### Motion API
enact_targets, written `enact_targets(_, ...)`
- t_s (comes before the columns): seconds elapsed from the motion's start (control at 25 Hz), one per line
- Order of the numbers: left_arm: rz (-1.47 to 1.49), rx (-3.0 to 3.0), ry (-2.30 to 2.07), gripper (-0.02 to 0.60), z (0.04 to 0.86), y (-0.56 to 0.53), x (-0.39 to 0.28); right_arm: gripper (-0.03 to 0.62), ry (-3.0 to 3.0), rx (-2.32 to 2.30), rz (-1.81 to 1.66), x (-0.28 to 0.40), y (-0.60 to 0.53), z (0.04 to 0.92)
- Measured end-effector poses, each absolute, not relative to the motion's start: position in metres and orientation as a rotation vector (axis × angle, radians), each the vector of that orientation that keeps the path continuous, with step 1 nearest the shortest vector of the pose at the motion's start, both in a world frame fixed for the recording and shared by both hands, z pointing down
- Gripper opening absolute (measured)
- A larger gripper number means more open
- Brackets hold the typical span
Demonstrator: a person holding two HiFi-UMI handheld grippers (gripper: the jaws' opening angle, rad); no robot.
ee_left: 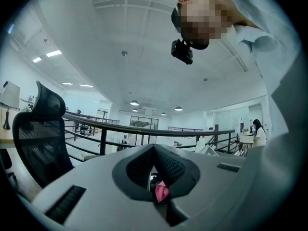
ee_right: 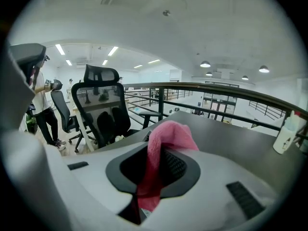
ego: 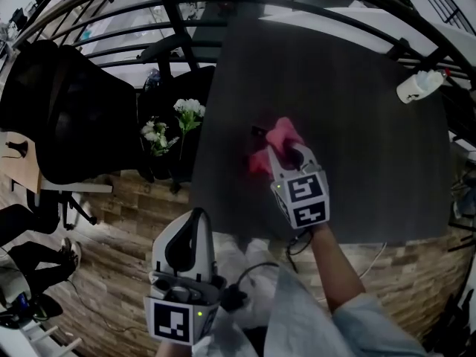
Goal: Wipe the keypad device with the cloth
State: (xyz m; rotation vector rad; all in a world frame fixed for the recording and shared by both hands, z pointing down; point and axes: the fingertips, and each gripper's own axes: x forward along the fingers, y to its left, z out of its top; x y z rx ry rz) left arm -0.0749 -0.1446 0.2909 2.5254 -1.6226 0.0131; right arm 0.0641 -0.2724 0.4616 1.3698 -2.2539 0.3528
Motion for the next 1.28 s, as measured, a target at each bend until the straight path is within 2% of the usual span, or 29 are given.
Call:
enact_targets(0.8,0.080,2.615,-1.467,0.012,0.311,-0.163,-0.045,0.055,-2.152,1.555,0.483,0.124,-0.230,0.474)
enact_targets(1.28,0.270,2.615,-1.332,0.014,0.397,-0.208,-0.032,0.055,-2.112,1.579,0.576,0.131,-0.203,0.501)
